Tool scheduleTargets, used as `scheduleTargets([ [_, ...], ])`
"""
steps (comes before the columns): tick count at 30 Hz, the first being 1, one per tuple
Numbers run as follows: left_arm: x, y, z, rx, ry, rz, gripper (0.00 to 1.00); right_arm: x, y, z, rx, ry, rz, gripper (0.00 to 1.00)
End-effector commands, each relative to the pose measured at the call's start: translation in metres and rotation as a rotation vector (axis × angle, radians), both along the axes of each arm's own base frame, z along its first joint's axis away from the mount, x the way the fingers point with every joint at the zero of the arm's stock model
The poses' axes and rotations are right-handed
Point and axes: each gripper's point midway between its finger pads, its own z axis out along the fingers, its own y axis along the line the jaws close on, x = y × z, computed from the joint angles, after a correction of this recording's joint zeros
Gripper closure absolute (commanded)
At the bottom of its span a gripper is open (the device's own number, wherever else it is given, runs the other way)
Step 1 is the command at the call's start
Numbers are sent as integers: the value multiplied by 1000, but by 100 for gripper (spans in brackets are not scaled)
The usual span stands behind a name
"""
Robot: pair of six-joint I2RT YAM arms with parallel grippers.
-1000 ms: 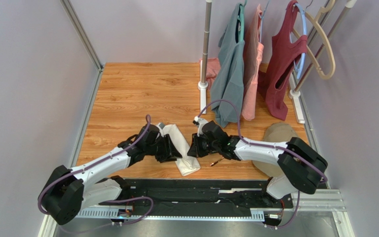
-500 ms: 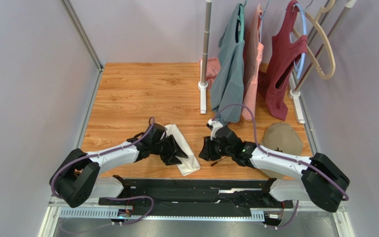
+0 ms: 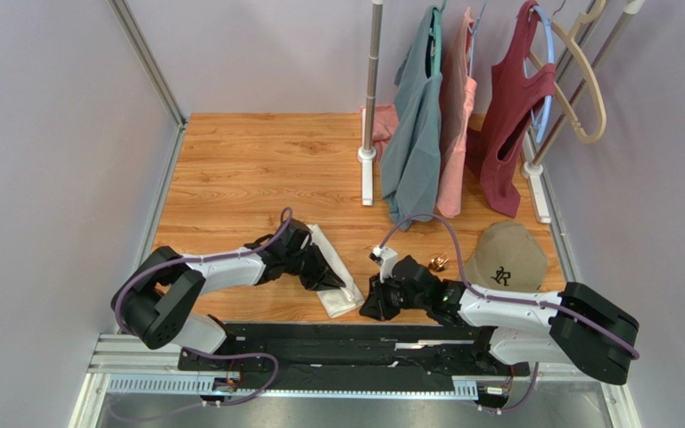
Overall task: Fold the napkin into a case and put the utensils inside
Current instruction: Smooth out the smaller rectangle-folded napkin at the center of the board.
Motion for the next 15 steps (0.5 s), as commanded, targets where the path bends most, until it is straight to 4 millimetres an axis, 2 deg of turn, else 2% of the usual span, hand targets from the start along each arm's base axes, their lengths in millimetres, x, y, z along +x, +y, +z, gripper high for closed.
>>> scheduleTargets([
  [1,9,-12,11,-53,-46,-14,95,8,22,21,121,-83,7,89],
  [3,9,-11,11,-48,-54,-19,100,10,20,20,113,-93,-2,89],
  [7,8,-7,12,-36,-78,-23,100,10,24,19,118,-104,13,89],
  [11,10,-4,18,-27,-109,-21,100,6,32,14,115,-123,55,93],
  [15,7,1,18,-1,-111,-38,100,1,36,9,64,-213,102,96],
])
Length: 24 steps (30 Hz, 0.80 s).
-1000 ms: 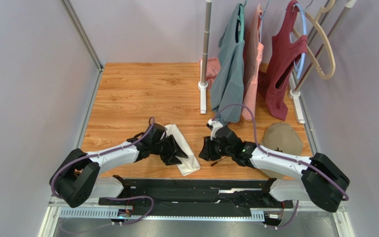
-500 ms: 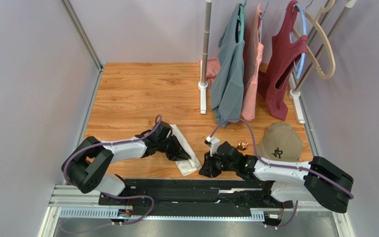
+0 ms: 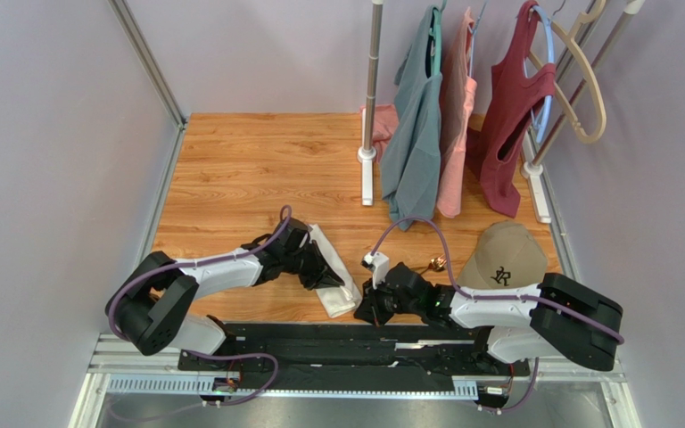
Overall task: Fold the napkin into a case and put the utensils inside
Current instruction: Smooth out the smaller rectangle-folded napkin at the center of the board.
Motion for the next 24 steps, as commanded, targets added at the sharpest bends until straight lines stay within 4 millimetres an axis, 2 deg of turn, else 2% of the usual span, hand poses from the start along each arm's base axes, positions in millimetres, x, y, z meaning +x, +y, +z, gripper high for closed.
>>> scheduleTargets([
  [1,4,2,10,13,-50,-19,100,10,15,15,19,-171,24,97],
  [5,4,5,7,16,-47,-14,100,6,18,22,21,-264,48,99],
  [9,5,6,7,6,-47,-5,100,15,25,30,1,-354,26,100],
  [12,6,7,7,2,-49,1,100,16,32,32,-9,-387,54,100],
  [17,8,7,9,-2,-55,1,100,11,51,48,7,-433,94,100],
  [24,8,8,10,-7,-59,7,100,15,64,41,-29,-452,129,100],
])
